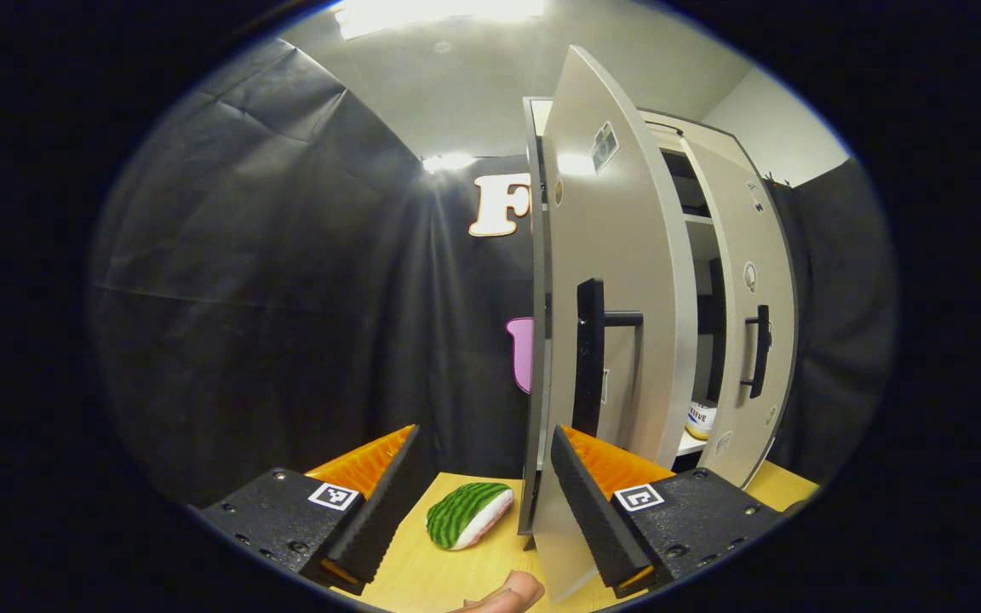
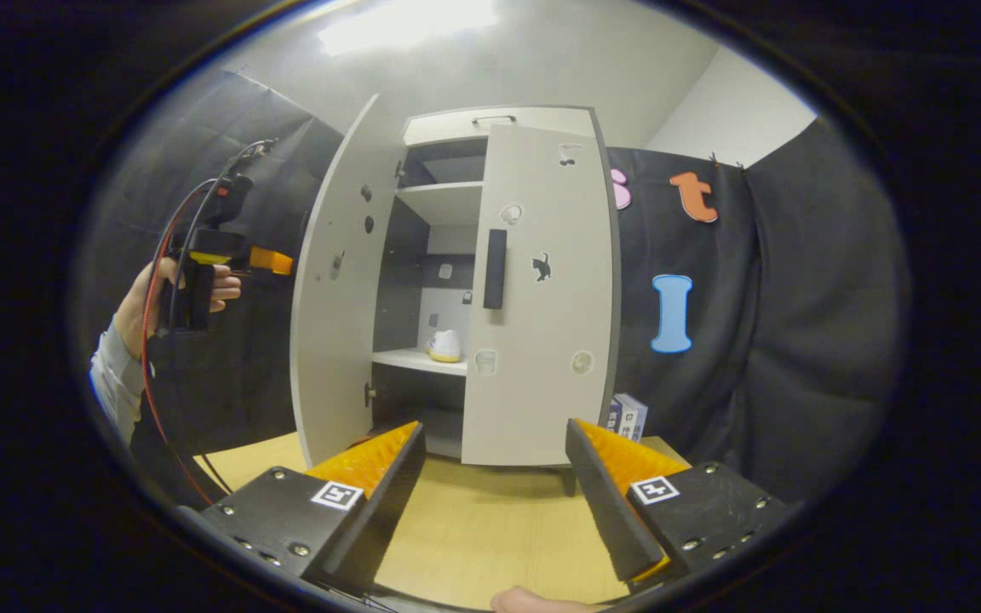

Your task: Grab one shoe with the right hand and put it into the shoe cabinet, grab the other shoe with the left hand and put it into the shoe cabinet; then close the right door with the right hand and the left door with the left hand.

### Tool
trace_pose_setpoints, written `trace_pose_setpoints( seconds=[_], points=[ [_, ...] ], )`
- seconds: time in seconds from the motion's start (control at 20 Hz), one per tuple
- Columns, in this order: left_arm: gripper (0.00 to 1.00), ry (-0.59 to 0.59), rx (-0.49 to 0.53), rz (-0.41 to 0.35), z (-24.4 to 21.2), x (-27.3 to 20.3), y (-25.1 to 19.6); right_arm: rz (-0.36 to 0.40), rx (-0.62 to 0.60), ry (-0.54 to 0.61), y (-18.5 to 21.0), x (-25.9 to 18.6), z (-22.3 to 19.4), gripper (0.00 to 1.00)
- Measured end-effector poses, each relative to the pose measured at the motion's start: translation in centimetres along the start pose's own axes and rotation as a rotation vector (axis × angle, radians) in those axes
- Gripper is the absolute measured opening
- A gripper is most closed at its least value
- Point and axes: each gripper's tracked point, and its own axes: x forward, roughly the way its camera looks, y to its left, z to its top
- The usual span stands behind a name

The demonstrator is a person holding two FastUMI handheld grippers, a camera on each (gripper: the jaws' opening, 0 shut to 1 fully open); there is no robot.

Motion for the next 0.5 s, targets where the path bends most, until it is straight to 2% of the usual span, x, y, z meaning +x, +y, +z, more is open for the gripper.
trace_pose_setpoints(
  seconds=[0.1, 0.15, 0.25, 0.3, 0.35, 0.5],
  points=[
    [0.94, 0.002, -0.001, -0.043, -0.2, -0.2, -0.9, -0.008, 0.019, 0.001, -0.3, 0.2, -0.2, 0.99],
    [0.90, 0.007, -0.006, -0.063, -0.3, -0.2, -1.4, -0.015, 0.025, 0.003, -0.6, 0.2, -0.4, 0.99],
    [0.94, 0.015, -0.024, -0.105, -0.3, -0.2, -2.8, -0.038, 0.028, 0.012, -1.3, 0.1, -0.5, 0.98],
    [0.90, 0.016, -0.036, -0.128, -0.4, -0.3, -3.5, -0.049, 0.029, 0.018, -1.7, -0.1, -0.7, 0.98],
    [0.94, 0.021, -0.042, -0.152, -0.4, -0.3, -4.2, -0.060, 0.030, 0.023, -2.1, -0.2, -0.7, 0.99],
    [0.94, 0.027, -0.059, -0.225, -0.5, -0.1, -6.8, -0.091, 0.025, 0.034, -2.9, -0.5, -0.7, 0.99]
  ],
)
